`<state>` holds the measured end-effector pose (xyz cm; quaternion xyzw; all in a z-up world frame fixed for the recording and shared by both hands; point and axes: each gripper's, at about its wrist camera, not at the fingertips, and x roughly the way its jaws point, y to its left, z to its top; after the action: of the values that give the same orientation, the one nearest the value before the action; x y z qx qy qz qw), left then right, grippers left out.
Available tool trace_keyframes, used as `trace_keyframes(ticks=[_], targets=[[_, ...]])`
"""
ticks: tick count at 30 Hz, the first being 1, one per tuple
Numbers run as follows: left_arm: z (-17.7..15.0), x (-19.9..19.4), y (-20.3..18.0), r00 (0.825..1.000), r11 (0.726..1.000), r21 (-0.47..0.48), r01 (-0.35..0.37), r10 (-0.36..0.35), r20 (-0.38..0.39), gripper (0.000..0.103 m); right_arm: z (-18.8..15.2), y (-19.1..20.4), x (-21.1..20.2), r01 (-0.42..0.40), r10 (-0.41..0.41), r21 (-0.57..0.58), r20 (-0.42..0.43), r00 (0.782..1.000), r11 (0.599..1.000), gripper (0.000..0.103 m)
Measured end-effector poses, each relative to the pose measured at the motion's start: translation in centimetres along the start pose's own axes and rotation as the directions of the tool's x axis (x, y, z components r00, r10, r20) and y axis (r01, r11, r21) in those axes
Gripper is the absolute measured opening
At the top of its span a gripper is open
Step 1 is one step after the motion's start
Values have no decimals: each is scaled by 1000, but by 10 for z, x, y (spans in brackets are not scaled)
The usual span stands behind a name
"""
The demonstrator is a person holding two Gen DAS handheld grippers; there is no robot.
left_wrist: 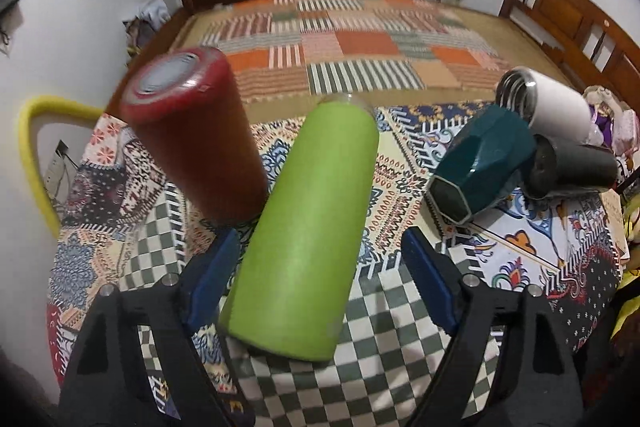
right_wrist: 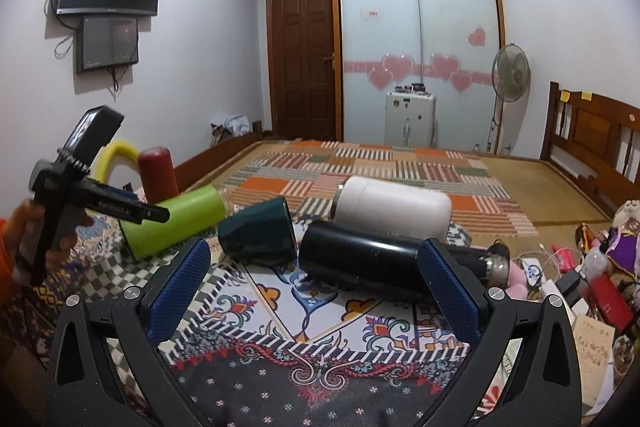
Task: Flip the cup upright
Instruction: 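Lower the left gripper onto the lying lime-green bottle and close on it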
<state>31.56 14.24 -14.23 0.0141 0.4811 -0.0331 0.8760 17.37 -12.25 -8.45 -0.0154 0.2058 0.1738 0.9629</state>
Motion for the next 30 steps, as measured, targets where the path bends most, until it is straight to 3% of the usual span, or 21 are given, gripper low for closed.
trace_keyframes(ticks=[8,13,22,30], targets=[[13,36,6,993,999,-33,6,-10,-118,78,-5,-9,11,-10,10,19,-24,1000,1000,103],[17,47,8,989,999,-38,-16,10,-146,77,-7,-15,17,-5,6,31,-29,1000,999,103],[15,43,-7,989,997,29,-72,75,-127,71,-10,-24,19,-5,7,59,-39,999,998,103],[-6,12,-28,996,997,65,-47,52,-68,66,-7,-24,12,-5,6,50,-31,999,999,103]])
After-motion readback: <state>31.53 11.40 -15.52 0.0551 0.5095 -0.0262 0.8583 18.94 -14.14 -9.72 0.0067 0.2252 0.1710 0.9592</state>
